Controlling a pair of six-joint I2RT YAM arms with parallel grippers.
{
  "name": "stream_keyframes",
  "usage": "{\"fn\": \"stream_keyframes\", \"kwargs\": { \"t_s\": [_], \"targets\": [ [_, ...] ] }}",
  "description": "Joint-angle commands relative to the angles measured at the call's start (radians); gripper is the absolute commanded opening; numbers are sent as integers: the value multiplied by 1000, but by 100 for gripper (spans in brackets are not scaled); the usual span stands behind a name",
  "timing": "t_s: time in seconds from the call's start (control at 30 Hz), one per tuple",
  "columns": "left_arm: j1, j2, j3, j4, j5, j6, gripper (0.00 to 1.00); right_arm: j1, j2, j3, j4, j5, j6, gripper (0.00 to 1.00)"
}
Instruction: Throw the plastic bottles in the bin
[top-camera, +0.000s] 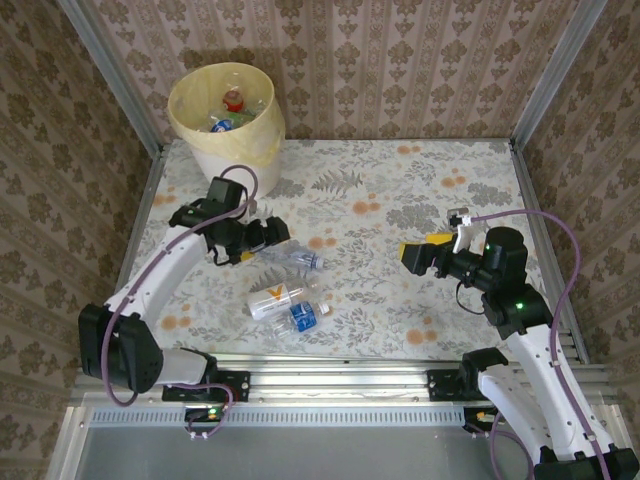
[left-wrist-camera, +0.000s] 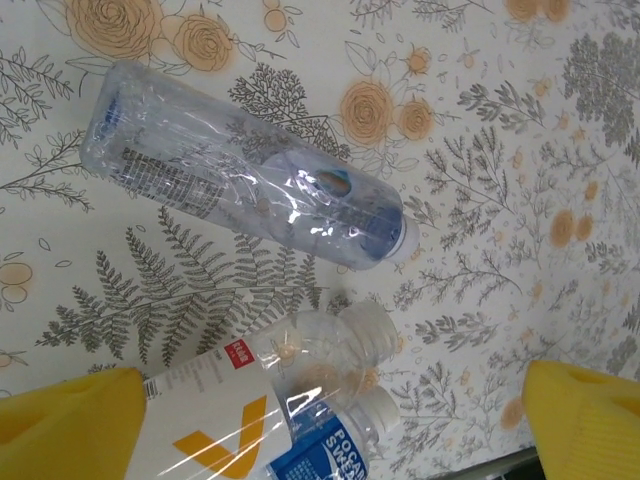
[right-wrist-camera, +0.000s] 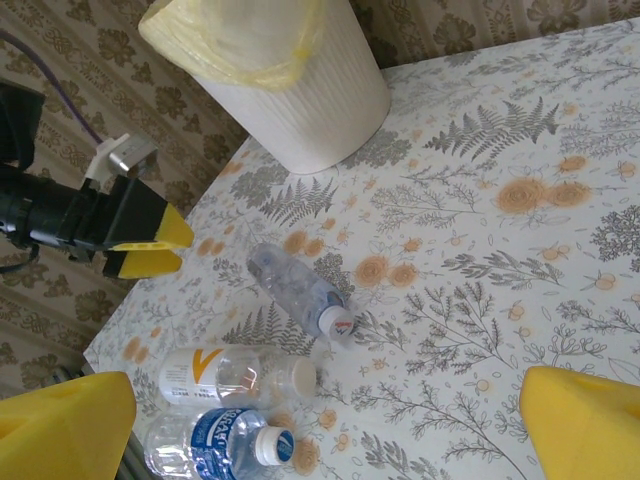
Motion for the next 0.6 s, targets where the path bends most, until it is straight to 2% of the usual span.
{"fn": "stream_keyframes", "kwargs": {
  "t_s": [0.0,0.1,0.27,0.57],
  "targets": [
    [-4,0,-44,72,23,-101,100,7,-19,11,-9,-4,-3,100],
    [-9,-1,-59,67,-27,-161,100,7,-25,8,-8,-4,-1,100],
    [-25,41,-37,-30,-130,-250,100,7,-27,4,0,-4,1,100],
    [-40,111,-39,-5,-179,-433,100,7,-34,2,-6,-5,3,100]
  ]
}}
